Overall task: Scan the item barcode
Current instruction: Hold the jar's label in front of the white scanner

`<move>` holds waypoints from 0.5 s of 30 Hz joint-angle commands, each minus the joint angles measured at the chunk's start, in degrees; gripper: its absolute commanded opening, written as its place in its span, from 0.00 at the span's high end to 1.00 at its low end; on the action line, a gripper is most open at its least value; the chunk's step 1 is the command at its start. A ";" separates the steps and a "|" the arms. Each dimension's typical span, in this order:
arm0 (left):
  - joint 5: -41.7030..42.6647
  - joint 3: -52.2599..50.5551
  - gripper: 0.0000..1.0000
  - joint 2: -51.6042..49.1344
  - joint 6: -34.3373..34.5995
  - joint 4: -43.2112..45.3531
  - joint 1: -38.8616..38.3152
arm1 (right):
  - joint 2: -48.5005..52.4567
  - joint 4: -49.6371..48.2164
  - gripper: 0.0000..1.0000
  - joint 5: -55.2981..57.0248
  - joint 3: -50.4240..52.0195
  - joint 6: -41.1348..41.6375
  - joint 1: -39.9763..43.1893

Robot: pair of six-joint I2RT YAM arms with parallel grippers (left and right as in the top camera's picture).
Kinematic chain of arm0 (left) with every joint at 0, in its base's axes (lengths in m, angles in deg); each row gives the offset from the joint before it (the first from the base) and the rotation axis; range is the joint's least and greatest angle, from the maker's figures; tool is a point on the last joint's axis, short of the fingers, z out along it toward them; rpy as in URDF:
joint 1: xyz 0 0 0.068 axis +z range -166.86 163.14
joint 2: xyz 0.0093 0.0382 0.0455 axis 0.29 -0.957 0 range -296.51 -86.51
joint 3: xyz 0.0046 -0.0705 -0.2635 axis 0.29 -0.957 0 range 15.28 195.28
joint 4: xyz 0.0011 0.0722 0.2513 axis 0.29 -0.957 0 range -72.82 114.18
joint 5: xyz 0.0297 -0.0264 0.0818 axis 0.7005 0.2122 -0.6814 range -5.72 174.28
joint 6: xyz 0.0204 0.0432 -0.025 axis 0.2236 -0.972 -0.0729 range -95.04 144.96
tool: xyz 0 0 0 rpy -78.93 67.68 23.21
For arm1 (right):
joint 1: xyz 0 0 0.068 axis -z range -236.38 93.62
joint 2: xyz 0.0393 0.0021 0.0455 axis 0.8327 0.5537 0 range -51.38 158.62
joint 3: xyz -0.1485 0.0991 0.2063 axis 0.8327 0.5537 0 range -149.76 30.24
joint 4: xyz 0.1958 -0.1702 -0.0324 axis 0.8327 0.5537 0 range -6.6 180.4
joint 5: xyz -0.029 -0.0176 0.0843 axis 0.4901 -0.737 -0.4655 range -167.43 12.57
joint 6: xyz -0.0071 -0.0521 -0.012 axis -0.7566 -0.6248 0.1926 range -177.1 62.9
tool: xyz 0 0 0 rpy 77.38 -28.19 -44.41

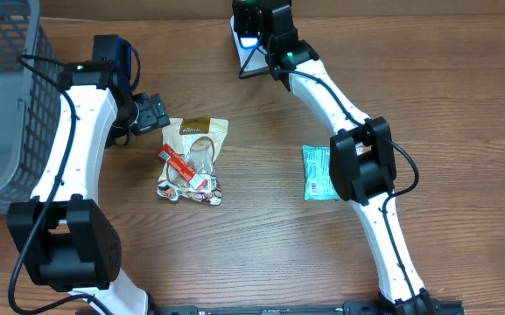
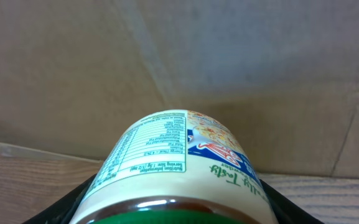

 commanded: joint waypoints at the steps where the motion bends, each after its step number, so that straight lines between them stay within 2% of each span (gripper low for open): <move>1: -0.28 0.96 0.00 0.35 -0.85 0.20 0.00 | -0.37 -1.73 0.92 0.74 -0.33 0.46 -0.09; 9: -0.31 0.94 0.00 0.35 -0.85 0.20 0.00 | -1.60 -6.43 0.96 -3.82 -0.52 1.22 0.28; 15: -0.28 0.94 0.00 0.35 -0.85 0.20 0.00 | -9.05 -0.74 0.96 -4.31 -0.52 2.21 0.94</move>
